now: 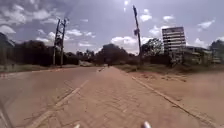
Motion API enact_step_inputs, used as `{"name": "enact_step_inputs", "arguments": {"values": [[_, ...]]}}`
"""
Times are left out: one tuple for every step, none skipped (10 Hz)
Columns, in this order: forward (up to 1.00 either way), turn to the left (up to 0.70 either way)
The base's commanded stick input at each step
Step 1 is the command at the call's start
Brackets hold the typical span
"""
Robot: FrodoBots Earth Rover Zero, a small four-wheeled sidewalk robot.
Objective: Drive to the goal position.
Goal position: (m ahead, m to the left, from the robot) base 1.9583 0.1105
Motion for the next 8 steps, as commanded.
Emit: {"name": "enact_step_inputs", "arguments": {"values": [[0.5, 0.0], [0.5, 0.0], [0.5, 0.0], [0.5, 0.0], [0.5, 0.0], [0.5, 0.0], [0.5, 0.0], [0.5, 0.0]]}}
